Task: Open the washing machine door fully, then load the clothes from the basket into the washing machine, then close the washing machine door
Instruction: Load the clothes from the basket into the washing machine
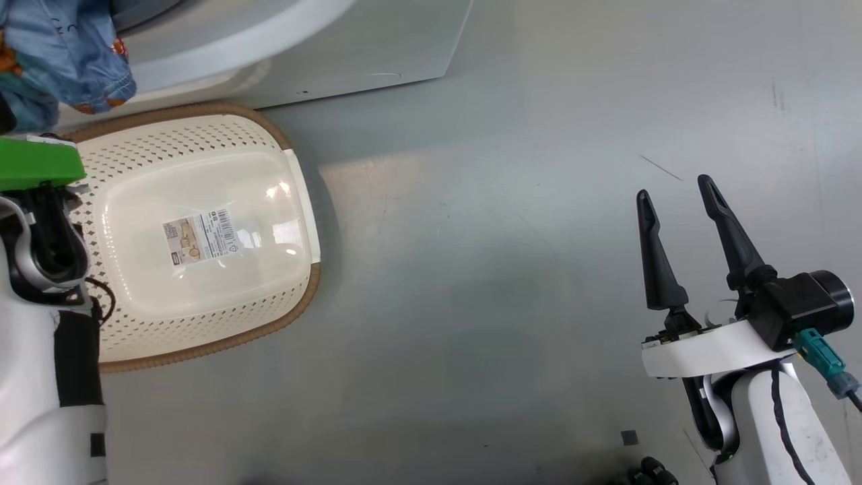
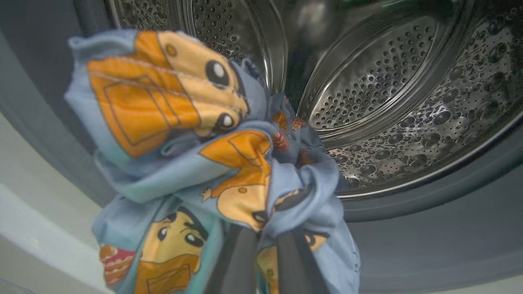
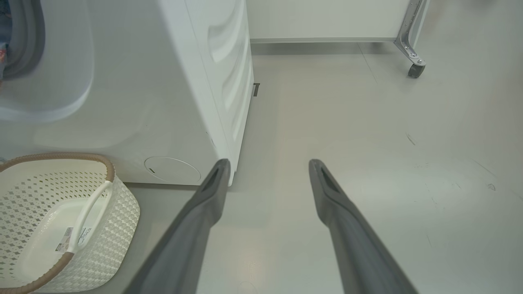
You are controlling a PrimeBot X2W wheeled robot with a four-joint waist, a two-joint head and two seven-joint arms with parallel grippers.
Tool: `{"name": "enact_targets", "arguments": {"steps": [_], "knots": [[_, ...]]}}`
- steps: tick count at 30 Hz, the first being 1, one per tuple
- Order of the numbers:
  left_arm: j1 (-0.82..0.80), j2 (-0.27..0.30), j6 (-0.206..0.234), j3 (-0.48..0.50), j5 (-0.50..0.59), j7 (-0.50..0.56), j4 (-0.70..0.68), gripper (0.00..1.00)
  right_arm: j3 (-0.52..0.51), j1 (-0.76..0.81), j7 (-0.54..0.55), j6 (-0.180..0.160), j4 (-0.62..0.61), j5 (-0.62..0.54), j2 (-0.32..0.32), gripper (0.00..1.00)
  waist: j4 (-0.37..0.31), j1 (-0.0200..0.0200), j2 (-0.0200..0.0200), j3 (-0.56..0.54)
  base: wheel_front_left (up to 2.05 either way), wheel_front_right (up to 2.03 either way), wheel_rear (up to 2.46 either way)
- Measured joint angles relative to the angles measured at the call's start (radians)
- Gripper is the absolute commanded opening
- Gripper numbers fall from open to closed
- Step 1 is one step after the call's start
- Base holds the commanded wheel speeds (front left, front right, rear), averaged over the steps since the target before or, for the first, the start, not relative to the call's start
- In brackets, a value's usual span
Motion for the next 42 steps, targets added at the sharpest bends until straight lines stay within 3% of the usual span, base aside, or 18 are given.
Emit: {"name": "enact_targets", "arguments": {"steps": [11,17,22,30,42], "knots": [[-0.128,0.117,0.032,-0.009,0.077,0.082,0.002,0.0,0.075,-0.01,0.0,0.0,0.021,0.064,0.006,1.0,-0.082,0.0,0.0,-0.01,0.0,0.0,0.0],[-0.227,0.199,0.072,0.03,0.1,0.133,0.081,0.0,0.121,-0.004,0.0,-0.001,0.024,0.106,0.007,1.0,-0.145,0.0,0.0,-0.006,0.0,0.0,0.0],[-0.292,0.274,0.071,0.043,0.11,0.164,0.157,0.0,0.152,0.024,0.0,-0.001,0.032,0.112,0.011,1.0,-0.2,0.0,0.0,0.004,0.0,0.0,0.0],[-0.384,0.335,0.061,0.069,0.118,0.16,0.232,0.0,0.152,0.065,0.0,-0.011,0.034,0.112,0.014,1.0,-0.265,0.0,0.0,0.027,0.0,0.0,0.0],[-0.518,0.417,0.034,0.101,0.128,0.043,0.3,0.0,0.149,0.104,0.0,-0.023,0.022,0.112,0.018,1.0,-0.316,0.0001,0.0,0.064,0.0,0.0,0.0]]}}
